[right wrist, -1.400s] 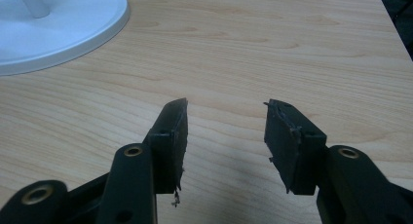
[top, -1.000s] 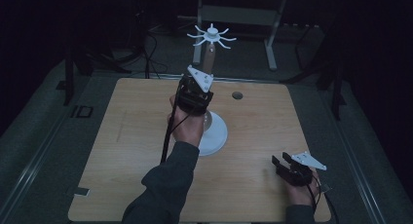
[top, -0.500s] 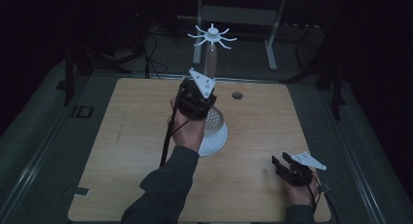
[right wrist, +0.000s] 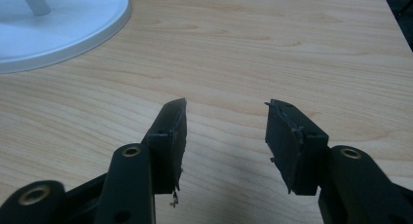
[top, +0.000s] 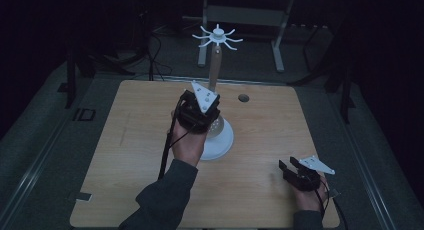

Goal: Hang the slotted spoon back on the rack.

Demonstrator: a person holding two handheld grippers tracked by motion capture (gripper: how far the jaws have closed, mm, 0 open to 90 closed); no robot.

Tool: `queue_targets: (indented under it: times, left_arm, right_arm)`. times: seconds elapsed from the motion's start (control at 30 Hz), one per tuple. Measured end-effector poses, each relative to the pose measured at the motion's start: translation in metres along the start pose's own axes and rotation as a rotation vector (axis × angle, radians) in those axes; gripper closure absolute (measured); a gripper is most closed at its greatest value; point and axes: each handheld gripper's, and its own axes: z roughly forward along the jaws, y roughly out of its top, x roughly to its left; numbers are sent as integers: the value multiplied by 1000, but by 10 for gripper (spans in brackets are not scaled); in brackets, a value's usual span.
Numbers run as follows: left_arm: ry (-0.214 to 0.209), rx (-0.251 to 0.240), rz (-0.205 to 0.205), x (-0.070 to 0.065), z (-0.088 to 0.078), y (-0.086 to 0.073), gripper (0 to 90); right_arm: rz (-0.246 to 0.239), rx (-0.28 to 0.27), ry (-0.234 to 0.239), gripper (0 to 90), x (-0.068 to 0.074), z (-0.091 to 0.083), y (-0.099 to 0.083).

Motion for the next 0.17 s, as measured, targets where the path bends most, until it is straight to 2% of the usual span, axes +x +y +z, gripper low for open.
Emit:
queue_targets:
  times: [0.13, 0.17]
  left_arm:
    - [-38, 32, 2, 5, -3, -17, 670]
    - [-38, 32, 2, 5, -3, -17, 667]
  right_arm:
    - [4, 16, -2, 487, -1, 2, -1]
    - [4, 22, -5, 486, -2, 3, -1]
